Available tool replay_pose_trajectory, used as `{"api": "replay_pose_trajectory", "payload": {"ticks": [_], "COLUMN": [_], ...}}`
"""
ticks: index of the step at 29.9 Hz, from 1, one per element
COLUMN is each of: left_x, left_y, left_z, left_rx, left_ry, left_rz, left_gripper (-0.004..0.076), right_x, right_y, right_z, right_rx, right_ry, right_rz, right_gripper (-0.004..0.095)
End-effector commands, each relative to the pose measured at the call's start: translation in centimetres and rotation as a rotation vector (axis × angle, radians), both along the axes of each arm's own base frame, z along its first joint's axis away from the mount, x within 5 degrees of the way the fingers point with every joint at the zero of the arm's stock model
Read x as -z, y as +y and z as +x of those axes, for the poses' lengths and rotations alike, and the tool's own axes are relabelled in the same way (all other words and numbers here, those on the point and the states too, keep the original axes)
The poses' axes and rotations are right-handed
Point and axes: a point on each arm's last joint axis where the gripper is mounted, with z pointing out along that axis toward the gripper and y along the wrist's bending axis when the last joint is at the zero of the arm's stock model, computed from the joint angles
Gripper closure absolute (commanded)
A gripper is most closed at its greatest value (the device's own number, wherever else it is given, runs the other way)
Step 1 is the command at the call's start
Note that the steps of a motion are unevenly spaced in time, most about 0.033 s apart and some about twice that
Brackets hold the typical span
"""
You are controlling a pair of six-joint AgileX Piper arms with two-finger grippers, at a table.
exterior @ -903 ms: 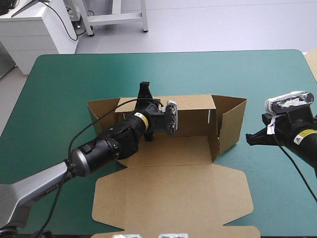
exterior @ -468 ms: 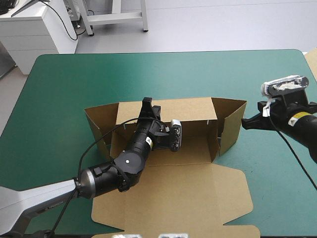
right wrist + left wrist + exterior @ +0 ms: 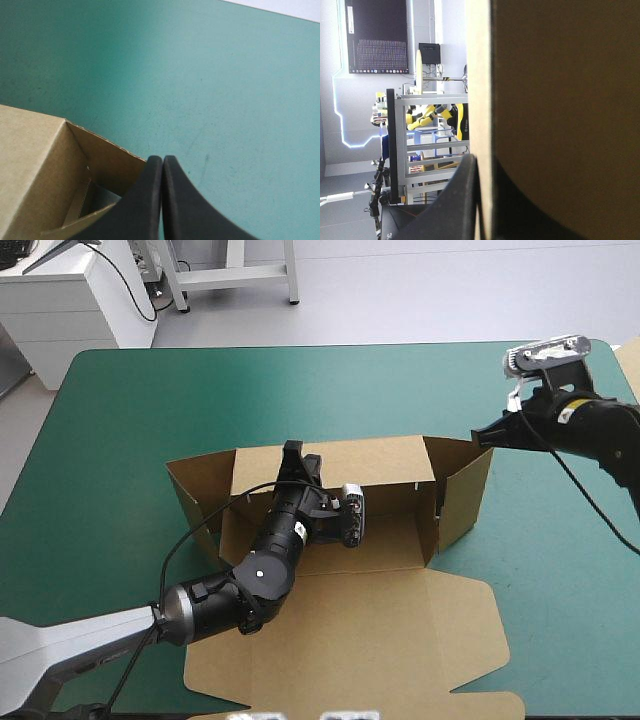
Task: Fold the box
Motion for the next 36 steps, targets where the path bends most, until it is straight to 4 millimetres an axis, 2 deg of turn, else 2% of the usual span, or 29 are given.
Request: {"api": "replay_pose_trajectory", "payload": {"ticks": [1,8,14,17,28,33,36], "left_x": [-0.9,-0.9,-0.9,-0.9,-0.8,-0.8,-0.8], "left_y": [0.7,0.6,0.6,0.7,0.7,0.7,0.8], "left_z": [-0.2,-0.2,-0.2,-0.2,-0.2,-0.2,-0.2], "left_rx": [-0.055,-0.053,-0.056,-0.059,-0.064,-0.068,-0.076], "left_ry": [0.009,0.024,0.022,0.025,0.034,0.036,0.035], "left_rz": [-0.062,-0.099,-0.105,-0.106,-0.112,-0.114,-0.113], "left_gripper": [0.0731,0.0731,0.0731,0.0731,0.0731,0.0731,0.0731], "right_x": [-1.2,1.2,3.3,4.1,4.7,5.0,6.0], "right_y": [0.1,1.3,2.4,2.8,3.0,2.9,2.7], "right_z": [1.8,6.9,9.9,10.2,9.2,8.0,6.9], "right_rx": [-0.003,-0.039,-0.089,-0.12,-0.193,-0.197,-0.187], "right_ry": [-0.033,0.097,0.219,0.276,0.375,0.375,0.355], "right_rz": [0.011,0.045,0.091,0.11,0.083,0.081,0.081], "right_gripper": [0.0929,0.0929,0.0929,0.0928,0.0927,0.0927,0.0927]}}
